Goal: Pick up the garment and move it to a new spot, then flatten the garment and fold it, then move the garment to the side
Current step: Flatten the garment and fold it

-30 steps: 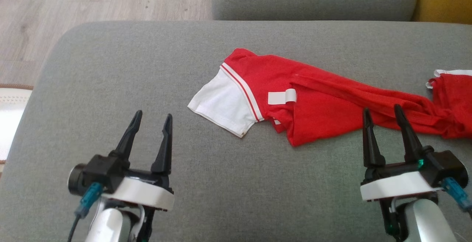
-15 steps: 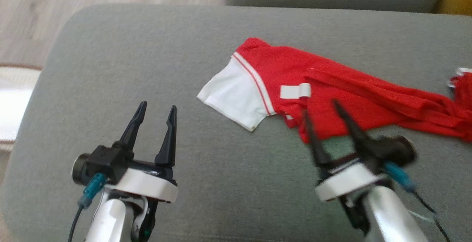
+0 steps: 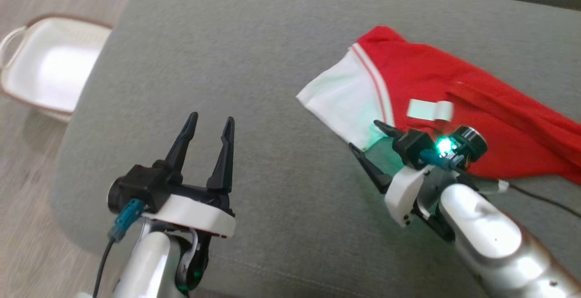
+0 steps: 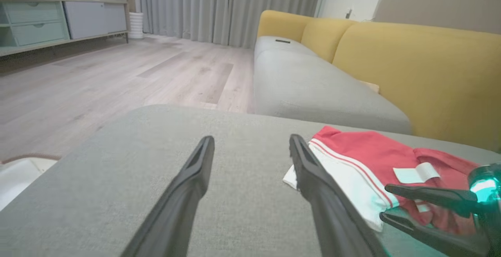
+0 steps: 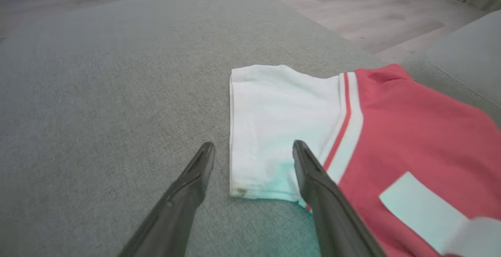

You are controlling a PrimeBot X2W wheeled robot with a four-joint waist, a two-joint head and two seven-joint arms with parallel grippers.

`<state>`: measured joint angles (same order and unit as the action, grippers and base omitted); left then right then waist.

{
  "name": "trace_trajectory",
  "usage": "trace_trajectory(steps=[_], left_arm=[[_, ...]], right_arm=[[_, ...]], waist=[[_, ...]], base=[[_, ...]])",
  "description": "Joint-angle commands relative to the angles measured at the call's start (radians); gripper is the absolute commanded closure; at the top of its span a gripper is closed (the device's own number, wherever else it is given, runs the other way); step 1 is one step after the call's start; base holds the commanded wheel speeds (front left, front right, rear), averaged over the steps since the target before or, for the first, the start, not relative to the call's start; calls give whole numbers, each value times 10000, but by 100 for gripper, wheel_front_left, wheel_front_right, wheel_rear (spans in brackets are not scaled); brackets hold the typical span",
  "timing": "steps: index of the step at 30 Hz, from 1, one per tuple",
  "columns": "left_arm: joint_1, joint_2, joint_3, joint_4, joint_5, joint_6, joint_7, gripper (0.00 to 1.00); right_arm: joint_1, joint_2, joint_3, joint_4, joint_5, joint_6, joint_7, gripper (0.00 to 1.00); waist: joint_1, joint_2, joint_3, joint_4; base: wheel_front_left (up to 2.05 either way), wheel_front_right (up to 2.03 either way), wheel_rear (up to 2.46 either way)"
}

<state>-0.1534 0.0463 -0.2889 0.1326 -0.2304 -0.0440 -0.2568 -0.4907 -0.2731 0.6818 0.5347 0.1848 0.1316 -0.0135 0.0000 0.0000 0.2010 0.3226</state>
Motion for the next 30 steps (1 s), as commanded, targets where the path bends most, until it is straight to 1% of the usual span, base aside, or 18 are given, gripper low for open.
trace_trajectory(steps=[1,5,9,10,11,12,18,23,26,30], left_arm=[[-455,41,250,-323,-56,58,-49,0],[-464,41,128,-322,-191,162,-49,0],[-462,40,99,-335,-242,235,-49,0],[-464,40,96,-337,-252,253,-49,0],[-473,40,88,-335,-264,261,-49,0],[-486,40,81,-334,-273,264,-49,0],[-566,40,46,-307,-277,273,-49,0],[-539,40,45,-290,-264,262,-49,0],[-527,40,-3,-315,-288,252,-49,0],[-625,40,-98,-409,-366,259,-49,0]], right_arm=[[-291,-33,201,-118,74,-9,35,0],[-779,-146,878,779,255,-9,296,0],[-1164,-148,1323,1580,268,-9,590,0],[-1251,-118,1385,1745,253,-9,629,19],[-1331,-77,1428,1883,236,-9,622,58],[-1411,-34,1507,1999,177,-9,589,100],[-2058,316,1514,2239,192,-9,-30,100],[-3090,353,849,2030,460,-9,-573,100],[-3952,42,286,1980,662,-9,-560,100],[-5181,-738,-459,2253,841,-9,-331,100]], waist=[[0,0,251,321],[0,0,367,537],[0,0,408,559],[0,0,412,540],[0,0,413,511],[0,0,408,465],[0,0,308,147],[0,0,169,-127],[0,0,191,-215],[0,0,420,-180]], base=[[0,0,0],[0,0,0],[0,0,0],[0,0,0],[0,0,0],[0,0,0],[0,0,0],[0,0,0],[0,0,0],[0,0,0]])
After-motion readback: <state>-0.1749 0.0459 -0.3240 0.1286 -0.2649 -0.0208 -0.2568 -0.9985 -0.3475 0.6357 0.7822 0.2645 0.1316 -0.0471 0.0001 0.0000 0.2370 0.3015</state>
